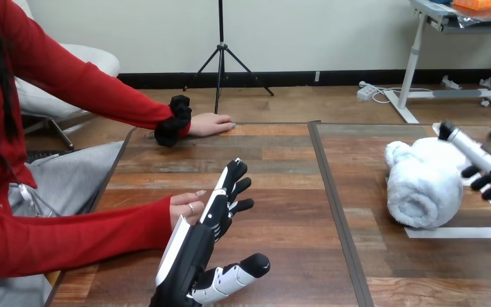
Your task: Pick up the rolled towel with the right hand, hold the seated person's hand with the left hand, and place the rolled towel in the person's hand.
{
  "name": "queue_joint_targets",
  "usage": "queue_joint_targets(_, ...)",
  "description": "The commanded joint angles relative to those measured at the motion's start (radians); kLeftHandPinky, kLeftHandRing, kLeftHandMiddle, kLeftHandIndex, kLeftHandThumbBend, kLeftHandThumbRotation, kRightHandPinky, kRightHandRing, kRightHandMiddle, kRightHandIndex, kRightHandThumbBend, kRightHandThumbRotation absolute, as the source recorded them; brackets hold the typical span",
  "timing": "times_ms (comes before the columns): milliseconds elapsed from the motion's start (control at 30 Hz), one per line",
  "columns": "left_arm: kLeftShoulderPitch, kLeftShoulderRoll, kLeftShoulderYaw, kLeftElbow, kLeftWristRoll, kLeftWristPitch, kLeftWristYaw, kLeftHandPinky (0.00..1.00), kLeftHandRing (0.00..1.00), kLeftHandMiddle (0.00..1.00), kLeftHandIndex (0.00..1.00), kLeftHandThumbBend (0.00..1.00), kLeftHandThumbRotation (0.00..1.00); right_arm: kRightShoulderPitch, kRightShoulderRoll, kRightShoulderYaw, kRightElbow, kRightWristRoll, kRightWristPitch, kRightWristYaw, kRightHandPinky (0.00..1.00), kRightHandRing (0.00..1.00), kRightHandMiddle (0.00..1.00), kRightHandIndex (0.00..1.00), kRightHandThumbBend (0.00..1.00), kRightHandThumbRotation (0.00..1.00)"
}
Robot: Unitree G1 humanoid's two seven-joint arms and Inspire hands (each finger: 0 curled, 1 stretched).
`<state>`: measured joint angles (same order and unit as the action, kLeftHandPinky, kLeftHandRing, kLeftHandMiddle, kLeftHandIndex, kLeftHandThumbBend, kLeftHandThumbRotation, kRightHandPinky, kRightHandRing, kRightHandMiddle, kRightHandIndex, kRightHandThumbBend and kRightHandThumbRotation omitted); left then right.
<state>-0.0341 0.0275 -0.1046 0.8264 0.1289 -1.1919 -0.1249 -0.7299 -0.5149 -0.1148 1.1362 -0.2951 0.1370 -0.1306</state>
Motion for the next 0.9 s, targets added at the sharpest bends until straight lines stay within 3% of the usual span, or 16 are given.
queue_joint_targets(0,-0.055,-0.017,-0.006,-0.024,-0.002,-0.014,0.009,0.85,0.94,0.98,1.00,1.00,0.76,-0.247,-0.075,0.073,0.108,-0.058,0.015,0.016,0.21,0.32,0.38,0.39,1.00,0.76)
queue_joint_targets(100,-0.053,-0.017,-0.006,-0.027,-0.001,-0.017,0.009,0.85,0.94,0.98,1.00,1.00,0.77,-0.258,-0.075,0.079,0.128,-0.058,0.024,0.022,0.23,0.35,0.42,0.40,1.00,0.75)
queue_joint_targets(167,-0.052,-0.017,-0.008,-0.027,-0.004,-0.020,0.007,0.84,0.94,0.98,1.00,1.00,0.77,-0.264,-0.075,0.084,0.139,-0.060,0.030,0.026,0.29,0.45,0.50,0.52,1.00,0.74)
queue_joint_targets(267,-0.050,-0.019,-0.008,-0.026,-0.010,-0.023,0.003,0.84,0.94,0.98,1.00,1.00,0.77,-0.271,-0.075,0.090,0.152,-0.061,0.035,0.035,0.35,0.53,0.56,0.56,1.00,0.73)
queue_joint_targets(400,-0.041,-0.019,-0.009,-0.034,-0.014,-0.022,0.002,0.84,0.94,0.97,1.00,1.00,0.77,-0.281,-0.074,0.127,0.171,-0.090,0.064,0.035,0.43,0.60,0.62,0.65,1.00,0.75)
queue_joint_targets(600,-0.028,-0.013,-0.004,-0.044,-0.007,-0.026,0.008,0.83,0.93,0.97,1.00,1.00,0.77,-0.289,-0.070,0.158,0.190,-0.118,0.089,0.038,0.29,0.46,0.54,0.65,1.00,0.79)
queue_joint_targets(700,-0.021,-0.010,0.001,-0.048,-0.001,-0.032,0.013,0.83,0.93,0.97,1.00,1.00,0.78,-0.289,-0.069,0.163,0.197,-0.120,0.091,0.051,0.27,0.47,0.55,0.64,1.00,0.79)
queue_joint_targets(867,-0.010,-0.005,0.008,-0.057,0.005,-0.033,0.022,0.82,0.93,0.96,0.99,1.00,0.78,-0.291,-0.066,0.190,0.208,-0.146,0.103,0.079,0.31,0.61,0.66,0.69,1.00,0.83)
